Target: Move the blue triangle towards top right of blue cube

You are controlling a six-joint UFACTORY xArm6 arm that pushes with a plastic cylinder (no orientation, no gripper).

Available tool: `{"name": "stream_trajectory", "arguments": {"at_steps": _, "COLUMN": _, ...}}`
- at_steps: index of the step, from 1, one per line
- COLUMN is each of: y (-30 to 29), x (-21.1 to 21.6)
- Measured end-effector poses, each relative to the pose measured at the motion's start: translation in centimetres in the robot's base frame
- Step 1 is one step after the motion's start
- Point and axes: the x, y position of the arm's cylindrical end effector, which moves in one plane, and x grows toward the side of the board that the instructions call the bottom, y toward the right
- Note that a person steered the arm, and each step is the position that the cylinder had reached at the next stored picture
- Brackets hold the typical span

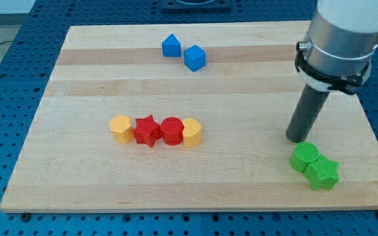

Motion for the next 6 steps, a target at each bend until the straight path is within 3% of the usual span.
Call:
{"name": "stream_trajectory", "arguments": {"at_steps": 2, "y": -4.1, "x": -4.2}}
{"name": "stream_trajectory", "arguments": {"at_steps": 4, "y": -17.7, "x": -8.0}}
{"name": "stream_trajectory", "arguments": {"at_steps": 6, "y": -32.9, "x": -17.4}}
